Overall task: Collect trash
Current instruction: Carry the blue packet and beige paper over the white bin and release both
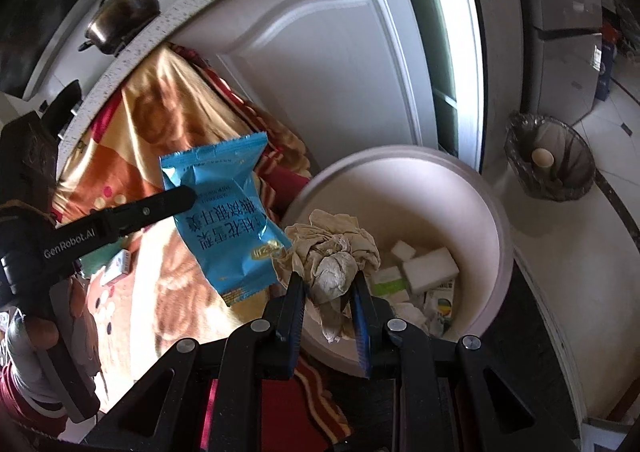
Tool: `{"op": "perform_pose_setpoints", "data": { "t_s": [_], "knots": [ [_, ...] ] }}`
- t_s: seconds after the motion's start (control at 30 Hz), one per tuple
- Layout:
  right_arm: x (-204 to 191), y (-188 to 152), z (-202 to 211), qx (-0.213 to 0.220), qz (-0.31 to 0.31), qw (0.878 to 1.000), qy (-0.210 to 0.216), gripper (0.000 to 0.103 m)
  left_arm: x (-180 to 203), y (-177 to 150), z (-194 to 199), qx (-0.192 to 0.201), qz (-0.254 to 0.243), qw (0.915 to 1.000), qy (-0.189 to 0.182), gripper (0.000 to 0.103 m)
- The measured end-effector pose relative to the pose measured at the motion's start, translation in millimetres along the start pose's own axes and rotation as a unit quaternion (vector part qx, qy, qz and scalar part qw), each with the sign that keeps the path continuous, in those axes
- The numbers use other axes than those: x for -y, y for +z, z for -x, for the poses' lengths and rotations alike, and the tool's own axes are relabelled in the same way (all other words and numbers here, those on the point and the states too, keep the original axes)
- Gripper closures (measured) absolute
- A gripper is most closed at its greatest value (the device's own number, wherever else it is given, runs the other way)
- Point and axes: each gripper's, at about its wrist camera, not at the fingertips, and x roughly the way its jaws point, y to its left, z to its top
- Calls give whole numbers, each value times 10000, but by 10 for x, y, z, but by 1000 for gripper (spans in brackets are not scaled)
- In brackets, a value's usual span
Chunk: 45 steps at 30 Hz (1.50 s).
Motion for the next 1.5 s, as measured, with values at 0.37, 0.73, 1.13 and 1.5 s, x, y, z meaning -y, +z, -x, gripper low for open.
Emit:
{"op": "perform_pose_setpoints", "data": {
  "t_s": [0.37,0.73,1.13,1.5],
  "knots": [
    [266,-86,-292,-302,-376,9987,-184,82,56,-27,-375,-221,103,9997,41,87],
    [289,-150,-471,-577,-385,9970,-355,82,20,-111,-532,-374,136,9991,150,87],
    [314,-165,-499,-580,-520,9960,-439,63,-4,-146,-487,-394,245,9989,118,87],
    [267,-152,-431,-513,-499,9963,-480,62,-78,-169,-431,-456,341,9983,-74,76]
  ]
}}
